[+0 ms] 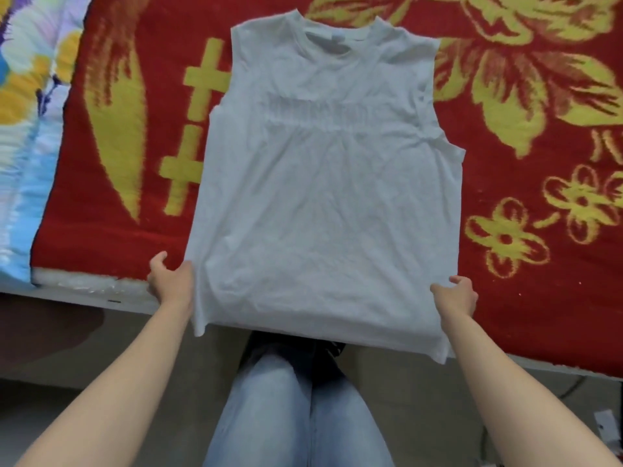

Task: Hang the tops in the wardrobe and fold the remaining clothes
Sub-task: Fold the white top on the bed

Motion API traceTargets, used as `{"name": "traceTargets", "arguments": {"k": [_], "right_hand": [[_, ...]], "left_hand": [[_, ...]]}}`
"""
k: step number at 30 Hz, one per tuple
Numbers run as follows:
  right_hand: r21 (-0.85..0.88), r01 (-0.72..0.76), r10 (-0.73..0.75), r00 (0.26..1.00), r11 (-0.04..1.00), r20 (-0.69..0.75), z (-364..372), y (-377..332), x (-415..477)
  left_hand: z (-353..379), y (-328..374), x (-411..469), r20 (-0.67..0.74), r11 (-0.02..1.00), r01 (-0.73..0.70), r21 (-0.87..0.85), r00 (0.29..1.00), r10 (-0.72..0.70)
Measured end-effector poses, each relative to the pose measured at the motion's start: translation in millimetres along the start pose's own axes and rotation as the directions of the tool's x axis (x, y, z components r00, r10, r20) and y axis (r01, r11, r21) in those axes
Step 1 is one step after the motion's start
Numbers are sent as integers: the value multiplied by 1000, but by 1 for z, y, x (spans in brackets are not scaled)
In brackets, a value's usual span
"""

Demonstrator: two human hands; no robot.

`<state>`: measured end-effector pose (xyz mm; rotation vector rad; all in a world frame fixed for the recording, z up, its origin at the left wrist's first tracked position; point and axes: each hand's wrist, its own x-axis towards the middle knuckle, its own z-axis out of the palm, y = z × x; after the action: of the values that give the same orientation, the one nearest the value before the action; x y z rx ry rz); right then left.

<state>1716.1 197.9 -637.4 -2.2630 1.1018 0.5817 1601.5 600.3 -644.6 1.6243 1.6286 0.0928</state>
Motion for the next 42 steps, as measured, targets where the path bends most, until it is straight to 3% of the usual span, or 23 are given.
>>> {"name": "traceTargets", "arguments": {"k": [11,17,22,28,30,34,37,39,42], "right_hand": [[-107,277,-267,958,955,101,22,-144,6],[-381,472,-451,880,795,149,34,-191,25],[-469,543,-530,830,696,175,35,-238,56],[-611,618,-672,718,495,181,33,-313,111],[-643,625,-702,687,443,185,33,-334,125],[-703,650,-800,567,288,195,32,-375,156],[-739,646,-804,535,191,259,38,-399,172],[-709,673,-787,548,212,285,44,-413,180],[-599,708,-721,628,374,293,52,-431,191]], "left_hand": [[37,129,72,112,961,-238,139,968,223],[82,192,96,209,893,-371,255,923,324],[116,235,113,285,818,-488,306,866,411],[164,289,128,316,757,-541,367,838,445],[179,305,131,352,698,-598,393,799,487],[214,339,144,441,485,-730,482,681,585],[237,367,155,494,354,-770,531,621,609],[250,385,160,515,317,-777,544,608,605],[266,405,168,540,375,-737,562,671,509]]}}
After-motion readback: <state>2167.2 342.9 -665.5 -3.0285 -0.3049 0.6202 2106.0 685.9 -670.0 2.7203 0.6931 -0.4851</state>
